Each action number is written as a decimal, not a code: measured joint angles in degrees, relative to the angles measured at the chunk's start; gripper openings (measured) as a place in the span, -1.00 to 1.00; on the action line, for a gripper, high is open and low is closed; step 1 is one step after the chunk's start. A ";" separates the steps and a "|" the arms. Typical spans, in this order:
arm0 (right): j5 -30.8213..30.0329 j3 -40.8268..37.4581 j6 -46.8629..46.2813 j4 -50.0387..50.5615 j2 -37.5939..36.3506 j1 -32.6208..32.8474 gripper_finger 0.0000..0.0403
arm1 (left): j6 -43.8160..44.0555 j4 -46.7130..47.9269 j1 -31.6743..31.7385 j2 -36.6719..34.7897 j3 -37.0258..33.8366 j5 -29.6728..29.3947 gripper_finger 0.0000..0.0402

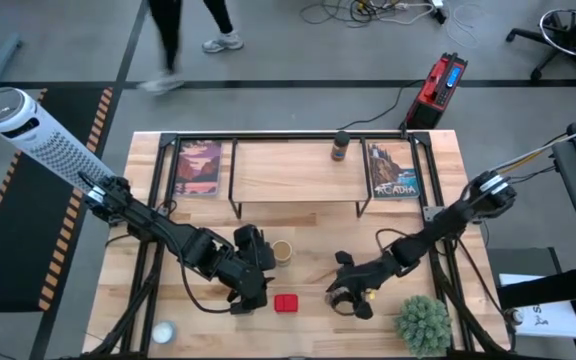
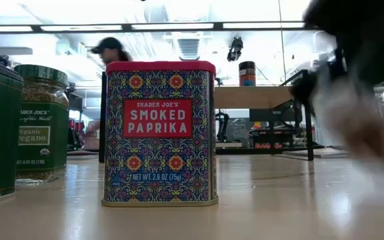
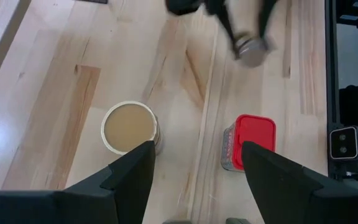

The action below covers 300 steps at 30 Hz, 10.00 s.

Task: Shelf spices
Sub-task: Remove the brown seasoning bottle from the shelf

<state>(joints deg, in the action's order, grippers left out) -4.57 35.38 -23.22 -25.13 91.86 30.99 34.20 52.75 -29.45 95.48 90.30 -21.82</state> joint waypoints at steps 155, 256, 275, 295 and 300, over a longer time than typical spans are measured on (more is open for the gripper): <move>10.85 42.77 47.18 63.03 20.87 1.88 -0.17 | 5.27 2.10 -0.85 -3.85 1.81 1.86 0.14; 15.44 -13.42 20.24 -47.84 10.51 -2.20 -0.17 | -14.67 -38.34 -3.23 7.23 -3.87 -21.29 0.14; 23.14 -10.07 22.31 -58.27 24.52 -3.13 -0.15 | -12.09 -38.56 -2.97 7.23 -4.45 -21.29 0.14; 24.11 -9.72 22.22 -62.99 31.02 -3.34 -0.07 | -12.68 -38.41 -2.91 7.23 -4.61 -21.27 0.14; 23.40 -11.19 21.73 -63.46 30.34 -3.94 0.02 | -12.57 -38.03 -2.91 7.21 -4.61 -21.26 0.14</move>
<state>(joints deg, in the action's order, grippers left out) 18.83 24.19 -1.50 -88.59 122.20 27.05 21.63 14.72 -32.36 102.69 85.69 -43.09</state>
